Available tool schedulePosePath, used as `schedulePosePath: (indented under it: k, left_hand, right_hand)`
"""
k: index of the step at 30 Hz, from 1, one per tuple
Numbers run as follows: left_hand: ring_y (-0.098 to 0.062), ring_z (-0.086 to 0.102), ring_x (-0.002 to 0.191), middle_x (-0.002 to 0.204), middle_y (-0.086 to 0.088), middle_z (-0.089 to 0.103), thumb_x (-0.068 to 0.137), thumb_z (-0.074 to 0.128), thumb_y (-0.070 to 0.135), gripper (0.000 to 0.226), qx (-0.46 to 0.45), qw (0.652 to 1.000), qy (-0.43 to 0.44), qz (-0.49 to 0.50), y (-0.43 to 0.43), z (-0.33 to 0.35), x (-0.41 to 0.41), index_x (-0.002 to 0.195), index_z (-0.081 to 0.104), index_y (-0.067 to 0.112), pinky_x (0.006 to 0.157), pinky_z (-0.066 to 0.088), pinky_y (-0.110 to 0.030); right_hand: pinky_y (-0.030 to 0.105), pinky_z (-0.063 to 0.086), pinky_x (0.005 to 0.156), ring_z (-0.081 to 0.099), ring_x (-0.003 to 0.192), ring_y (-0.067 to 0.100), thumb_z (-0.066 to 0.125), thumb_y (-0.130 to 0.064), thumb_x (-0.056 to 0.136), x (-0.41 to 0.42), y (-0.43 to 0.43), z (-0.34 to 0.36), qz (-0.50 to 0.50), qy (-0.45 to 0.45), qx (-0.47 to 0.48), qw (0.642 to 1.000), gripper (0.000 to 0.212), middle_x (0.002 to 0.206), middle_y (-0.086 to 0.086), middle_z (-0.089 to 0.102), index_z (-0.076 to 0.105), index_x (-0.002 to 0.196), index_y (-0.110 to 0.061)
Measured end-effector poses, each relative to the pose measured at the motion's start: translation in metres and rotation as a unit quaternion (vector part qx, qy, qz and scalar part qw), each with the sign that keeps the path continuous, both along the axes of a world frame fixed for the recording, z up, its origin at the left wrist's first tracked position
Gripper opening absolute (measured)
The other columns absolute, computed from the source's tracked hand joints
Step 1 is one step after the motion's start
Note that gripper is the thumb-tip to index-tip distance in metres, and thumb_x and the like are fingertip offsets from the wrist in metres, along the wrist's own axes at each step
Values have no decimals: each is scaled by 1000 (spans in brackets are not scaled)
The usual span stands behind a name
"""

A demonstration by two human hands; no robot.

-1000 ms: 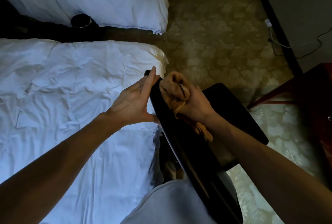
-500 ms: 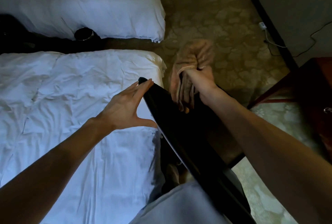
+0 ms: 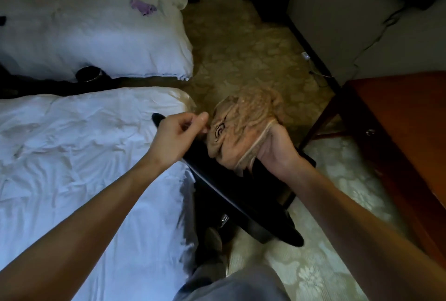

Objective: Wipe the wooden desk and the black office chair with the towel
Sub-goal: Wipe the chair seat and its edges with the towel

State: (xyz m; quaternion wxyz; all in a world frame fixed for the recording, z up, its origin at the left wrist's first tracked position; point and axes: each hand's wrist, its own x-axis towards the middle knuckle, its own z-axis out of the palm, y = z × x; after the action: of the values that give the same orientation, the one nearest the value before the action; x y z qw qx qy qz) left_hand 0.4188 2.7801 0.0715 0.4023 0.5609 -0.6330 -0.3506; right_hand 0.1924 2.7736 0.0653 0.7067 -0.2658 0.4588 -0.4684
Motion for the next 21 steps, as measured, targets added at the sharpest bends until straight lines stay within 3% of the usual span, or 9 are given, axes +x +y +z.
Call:
schedulePosePath:
  k: [2, 4, 8, 10, 12, 15, 18, 21]
  left_hand:
    - [-6, 66, 88, 89, 6, 72, 91, 64, 55, 35, 9, 997, -31, -72, 16, 5, -23, 97, 67, 20, 86, 50, -24]
    - [2, 63, 89, 96, 13, 68, 81, 68, 65, 51, 22, 988, -68, -137, 33, 7, -49, 110, 54, 26, 82, 49, -19]
    - [-2, 64, 113, 121, 15, 65, 73, 76, 71, 80, 33, 983, -26, -177, 58, 2, -88, 132, 41, 29, 100, 54, -36]
    - [0, 57, 128, 137, 16, 60, 79, 74, 65, 83, 20, 982, -4, -185, 71, 3, -108, 147, 38, 33, 110, 47, -33]
    - [1, 57, 128, 135, 18, 63, 92, 68, 50, 60, -6, 980, 18, -198, 84, 5, -128, 145, 50, 29, 111, 45, -31]
    - [4, 64, 104, 108, 24, 71, 103, 61, 26, 17, -1, 975, 81, -206, 102, 16, -155, 119, 62, 33, 92, 48, -21]
    - [-3, 64, 93, 99, 15, 70, 97, 65, 31, 18, 35, 964, 125, -231, 125, 27, -183, 114, 63, 32, 85, 49, -27]
    - [-14, 68, 112, 118, 0, 73, 92, 70, 31, 40, 128, 914, 143, -357, 148, 33, -201, 131, 60, 26, 96, 54, -34]
  right_hand:
    - [43, 52, 103, 68, 113, 29, 36, -23, 109, -20, 27, 0, -7, -14, 9, 1000, 37, 117, 13, 75, 66, 124, -6]
    - [48, 49, 108, 64, 123, 35, 33, -25, 109, -43, 56, 3, -20, -11, 0, 1000, 44, 129, 19, 69, 60, 134, -1]
    - [62, 40, 113, 56, 132, 44, 36, -27, 106, -77, 105, 9, -30, -15, -21, 999, 50, 139, 25, 61, 53, 142, 3]
    - [64, 40, 112, 55, 132, 45, 39, -28, 102, -92, 125, 10, -51, -2, -32, 998, 52, 139, 26, 61, 54, 141, 3]
    - [59, 41, 114, 58, 132, 38, 38, -24, 104, -106, 141, 11, -82, 12, -51, 995, 46, 137, 21, 64, 58, 137, 2]
    - [49, 42, 116, 60, 130, 29, 39, -17, 107, -122, 163, 14, -123, 28, -68, 990, 34, 132, 14, 68, 65, 125, -5]
    - [49, 44, 114, 61, 129, 32, 32, -22, 110, -138, 183, 16, -137, -8, -63, 989, 44, 134, 19, 66, 60, 133, 2]
    - [46, 54, 99, 68, 111, 34, 34, -31, 107, -151, 204, 14, -178, -74, -67, 979, 47, 120, 21, 71, 66, 122, 0]
